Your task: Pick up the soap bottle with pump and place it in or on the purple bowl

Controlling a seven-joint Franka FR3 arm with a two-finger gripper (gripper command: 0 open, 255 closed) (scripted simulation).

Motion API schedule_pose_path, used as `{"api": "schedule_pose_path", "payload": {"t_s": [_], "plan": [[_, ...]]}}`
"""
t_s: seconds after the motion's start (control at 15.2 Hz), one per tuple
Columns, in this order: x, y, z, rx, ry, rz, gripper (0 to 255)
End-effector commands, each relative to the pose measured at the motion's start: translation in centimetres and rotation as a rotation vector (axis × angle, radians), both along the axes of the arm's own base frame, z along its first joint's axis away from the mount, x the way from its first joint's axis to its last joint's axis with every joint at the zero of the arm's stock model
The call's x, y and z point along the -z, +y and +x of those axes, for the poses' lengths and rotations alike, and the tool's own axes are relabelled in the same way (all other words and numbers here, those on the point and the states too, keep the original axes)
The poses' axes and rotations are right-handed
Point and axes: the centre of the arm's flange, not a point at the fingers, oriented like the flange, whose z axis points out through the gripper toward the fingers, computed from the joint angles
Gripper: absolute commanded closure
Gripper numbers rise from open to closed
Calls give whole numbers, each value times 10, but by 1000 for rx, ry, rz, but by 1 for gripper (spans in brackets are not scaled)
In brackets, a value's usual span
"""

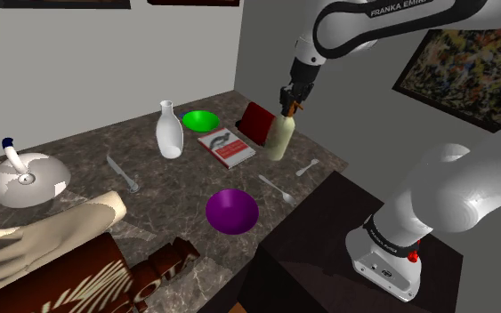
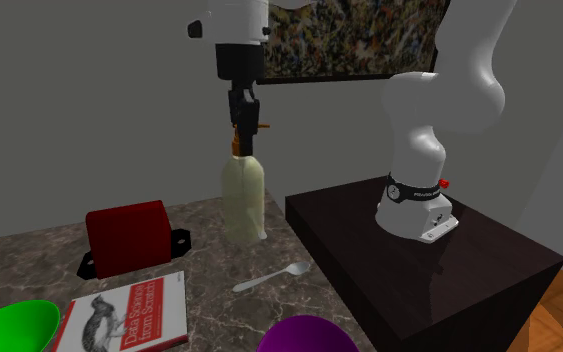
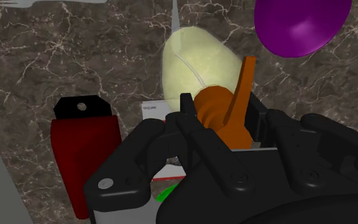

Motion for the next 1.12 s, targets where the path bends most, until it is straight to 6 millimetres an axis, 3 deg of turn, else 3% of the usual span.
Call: {"api": "schedule_pose_path", "payload": {"t_s": [0.0,1.06], "plan": [[-6,26,-3,2,0,0,255],[-43,231,-33,2,0,0,255]]}}
